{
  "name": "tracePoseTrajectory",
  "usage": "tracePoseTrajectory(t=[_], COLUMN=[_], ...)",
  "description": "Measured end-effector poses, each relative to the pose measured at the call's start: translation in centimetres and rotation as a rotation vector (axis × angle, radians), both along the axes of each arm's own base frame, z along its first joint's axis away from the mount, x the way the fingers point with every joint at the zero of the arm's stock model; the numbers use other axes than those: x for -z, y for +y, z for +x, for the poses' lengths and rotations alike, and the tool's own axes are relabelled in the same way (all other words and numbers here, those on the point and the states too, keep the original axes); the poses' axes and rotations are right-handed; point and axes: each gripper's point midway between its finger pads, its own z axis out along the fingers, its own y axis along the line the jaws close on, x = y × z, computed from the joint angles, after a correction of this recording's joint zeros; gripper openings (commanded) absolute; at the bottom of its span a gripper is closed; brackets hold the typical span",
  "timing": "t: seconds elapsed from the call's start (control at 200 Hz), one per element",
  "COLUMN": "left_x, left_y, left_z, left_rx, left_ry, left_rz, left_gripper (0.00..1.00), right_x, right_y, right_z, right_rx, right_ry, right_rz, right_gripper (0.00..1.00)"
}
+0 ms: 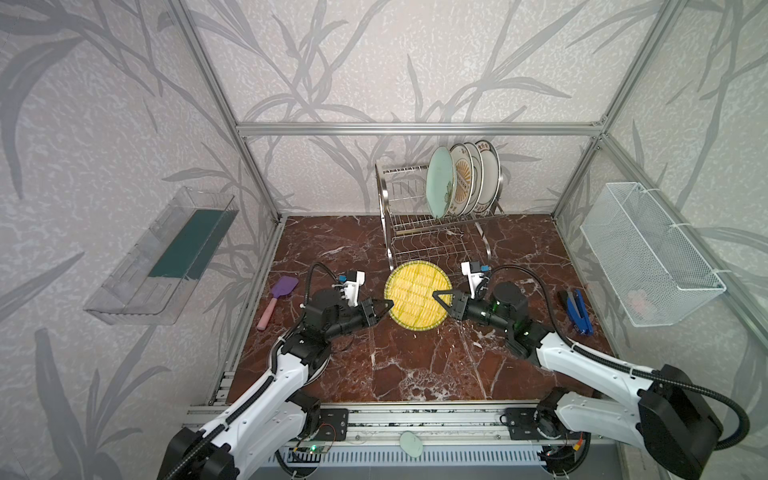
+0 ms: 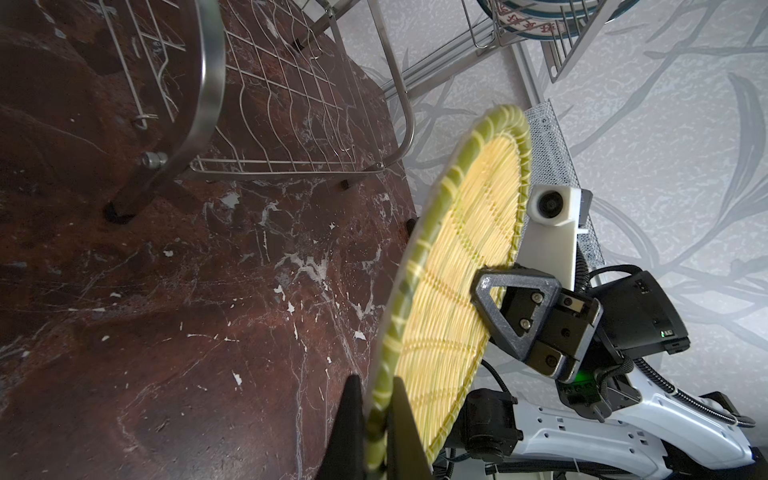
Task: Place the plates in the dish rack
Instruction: 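Grasp the bamboo plate's opposite rim with the right gripper while left holds, then lift the bamboo plate toward the rack with right gripper while left releases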
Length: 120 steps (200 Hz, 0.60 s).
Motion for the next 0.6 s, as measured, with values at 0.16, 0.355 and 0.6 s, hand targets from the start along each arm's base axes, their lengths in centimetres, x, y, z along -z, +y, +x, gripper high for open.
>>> tracePoseTrajectory(t=[0.16,0.355,0.6], left_x=[-0.2,0.2,0.6], left_y=[0.2,0.3,0.3], left_z=[-0.3,-0.3,-0.2], left_rx=[-0.005,-0.018,-0.017], left_ry=[-0.007,0.011,0.035], left_rz=[0.006,0.019,0.035], left_gripper=[0.06,0.24,0.47], right_x=[-0.4,-0.4,0.4], right_y=[-0.1,-0.3,-1.0], right_z=[-0.4,-0.7,-0.7], right_rx=[-0.002,-0.006,0.019], right_ry=[-0.005,-0.037,-0.039], right_rz=[0.001,-0.029,-0.085], right_gripper=[0.00,0.00,0.00])
